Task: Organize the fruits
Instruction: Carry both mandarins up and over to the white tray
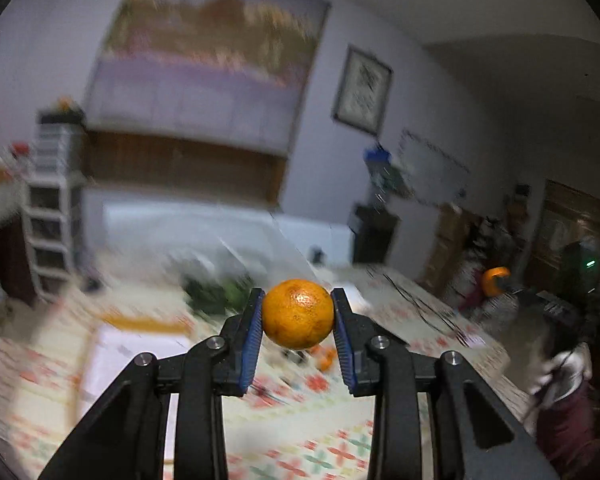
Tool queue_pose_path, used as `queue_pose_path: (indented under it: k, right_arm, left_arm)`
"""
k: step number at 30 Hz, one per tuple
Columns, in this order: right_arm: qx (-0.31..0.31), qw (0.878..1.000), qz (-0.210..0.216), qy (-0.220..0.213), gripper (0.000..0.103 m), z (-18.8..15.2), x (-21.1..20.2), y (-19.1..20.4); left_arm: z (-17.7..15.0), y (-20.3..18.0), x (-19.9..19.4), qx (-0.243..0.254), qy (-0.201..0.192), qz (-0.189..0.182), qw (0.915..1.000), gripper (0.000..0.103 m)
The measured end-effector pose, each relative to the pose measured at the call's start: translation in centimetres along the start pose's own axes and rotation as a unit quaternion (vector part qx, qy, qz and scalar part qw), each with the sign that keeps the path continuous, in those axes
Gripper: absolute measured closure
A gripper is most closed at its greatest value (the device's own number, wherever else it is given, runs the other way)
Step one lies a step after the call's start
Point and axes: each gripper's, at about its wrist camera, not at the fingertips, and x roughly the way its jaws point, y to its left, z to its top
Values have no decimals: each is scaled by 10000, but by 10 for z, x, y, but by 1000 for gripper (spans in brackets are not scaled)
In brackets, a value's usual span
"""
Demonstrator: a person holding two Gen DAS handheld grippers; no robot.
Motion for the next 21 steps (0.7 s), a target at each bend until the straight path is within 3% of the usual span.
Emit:
queue_pose_path:
  k: [4, 8, 11, 13, 14, 17, 21]
  right_arm:
    - [-429, 9966, -516, -486, 64, 76, -50, 26]
    - [-596, 9917, -804, -810, 64, 145, -76, 54]
    - [-579, 9895, -801, -1059, 64, 202, -89, 82]
    - [-601, 9874, -739, -1266, 64, 237, -96, 101]
    - [-637, 9857, -717, -1385, 64, 254, -98, 117]
    - [-754, 9831, -626, -1545, 64, 273, -91, 147]
    - [-890, 9880, -358, -1209, 64, 247, -54, 163]
  left_arm:
    - [59, 23, -73, 136, -589, 1073, 9924, 71]
    - [115, 57, -140, -42, -1056, 2163, 9706, 71]
    - [157, 82, -187, -173, -1438, 3132, 9386, 71]
    - [183, 95, -215, -178, -1631, 3779, 9112, 71]
    - [196, 101, -229, -177, -1723, 4179, 8918, 71]
    - [212, 114, -255, -143, -1791, 4819, 8576, 71]
    - [197, 124, -252, -30, -1835, 4873, 8537, 71]
